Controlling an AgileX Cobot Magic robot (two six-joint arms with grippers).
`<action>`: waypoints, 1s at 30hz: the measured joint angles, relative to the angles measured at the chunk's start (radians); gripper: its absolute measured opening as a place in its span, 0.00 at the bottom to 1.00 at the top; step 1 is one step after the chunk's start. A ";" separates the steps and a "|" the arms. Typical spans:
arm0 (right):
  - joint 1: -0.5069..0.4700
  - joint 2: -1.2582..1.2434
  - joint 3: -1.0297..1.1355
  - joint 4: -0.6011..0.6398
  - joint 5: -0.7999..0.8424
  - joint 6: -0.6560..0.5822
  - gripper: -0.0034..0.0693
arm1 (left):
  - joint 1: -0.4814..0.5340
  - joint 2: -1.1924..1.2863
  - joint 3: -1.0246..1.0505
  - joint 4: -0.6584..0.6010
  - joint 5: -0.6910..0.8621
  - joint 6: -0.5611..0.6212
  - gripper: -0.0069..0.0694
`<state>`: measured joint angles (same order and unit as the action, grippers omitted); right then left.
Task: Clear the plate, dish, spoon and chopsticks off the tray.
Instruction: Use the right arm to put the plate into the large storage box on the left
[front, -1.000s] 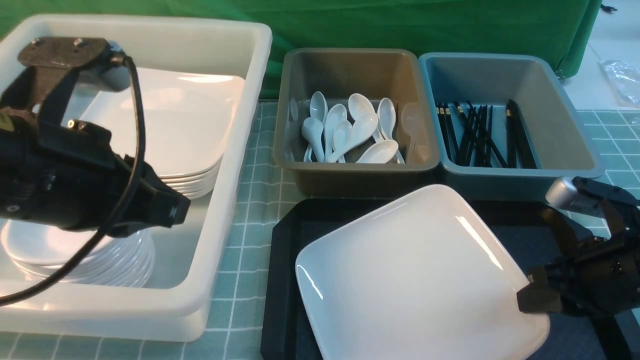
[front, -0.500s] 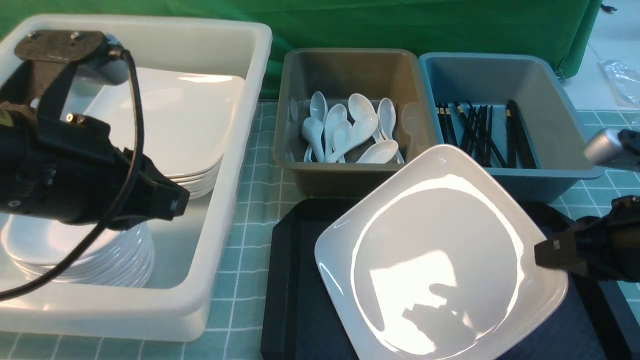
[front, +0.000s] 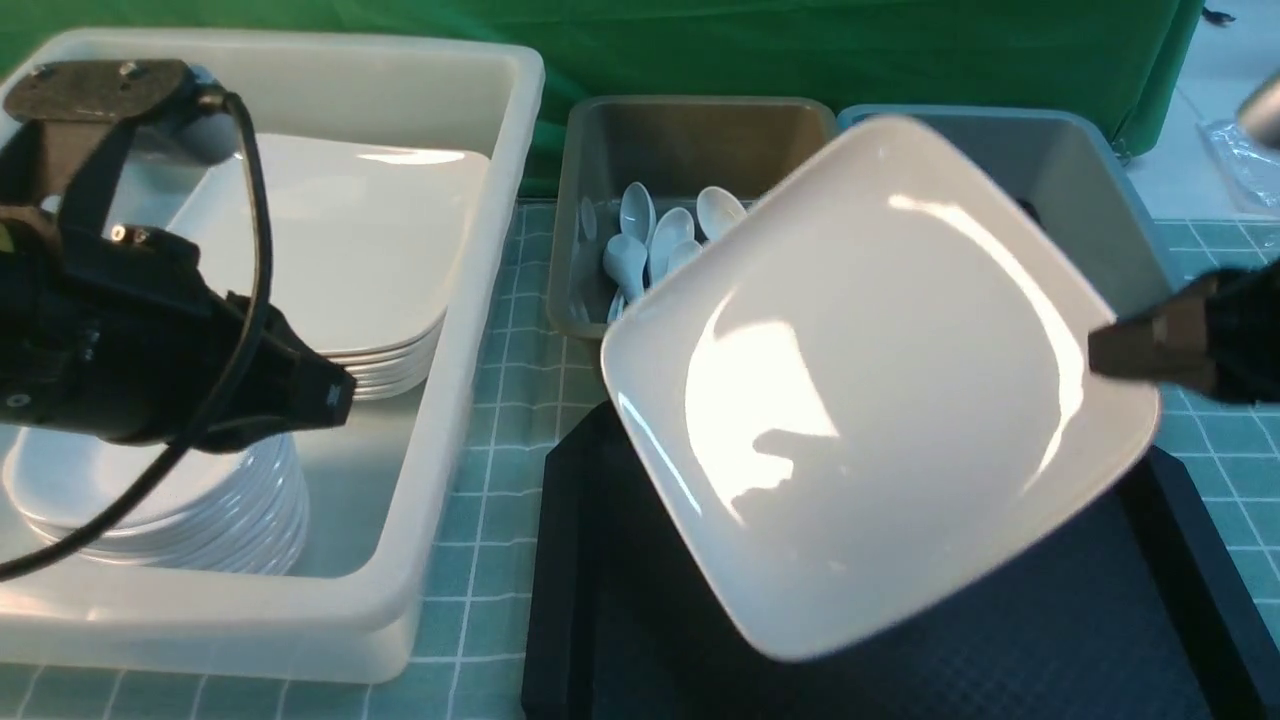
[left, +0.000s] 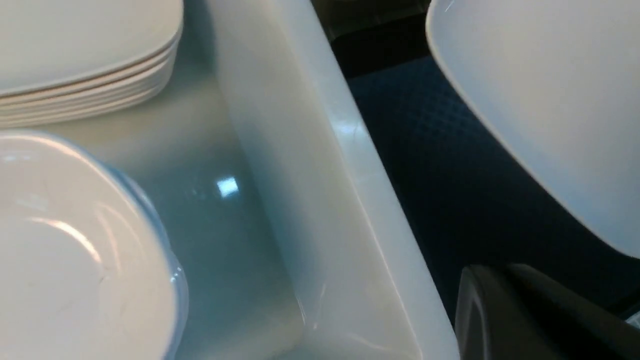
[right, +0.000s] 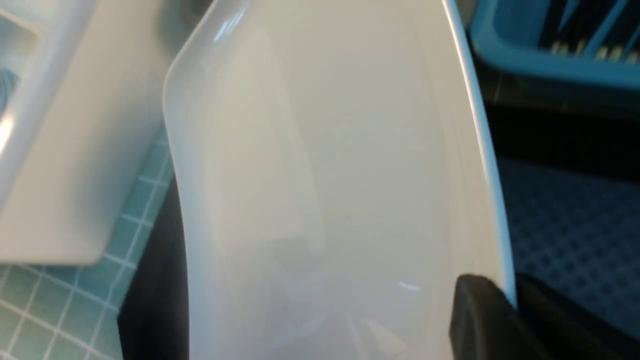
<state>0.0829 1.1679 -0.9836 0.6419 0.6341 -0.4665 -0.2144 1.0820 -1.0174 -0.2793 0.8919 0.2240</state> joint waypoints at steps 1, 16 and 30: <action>0.000 0.024 -0.049 0.027 0.000 0.004 0.12 | 0.023 -0.004 0.000 0.003 -0.005 -0.018 0.10; 0.235 0.502 -0.556 0.198 -0.161 0.068 0.12 | 0.351 -0.088 0.000 0.002 -0.028 -0.077 0.10; 0.474 0.940 -1.019 0.207 -0.392 0.295 0.12 | 0.364 -0.088 0.000 -0.008 -0.050 -0.078 0.10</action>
<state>0.5567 2.1076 -2.0023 0.8486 0.2425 -0.1714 0.1497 0.9939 -1.0174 -0.2871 0.8417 0.1462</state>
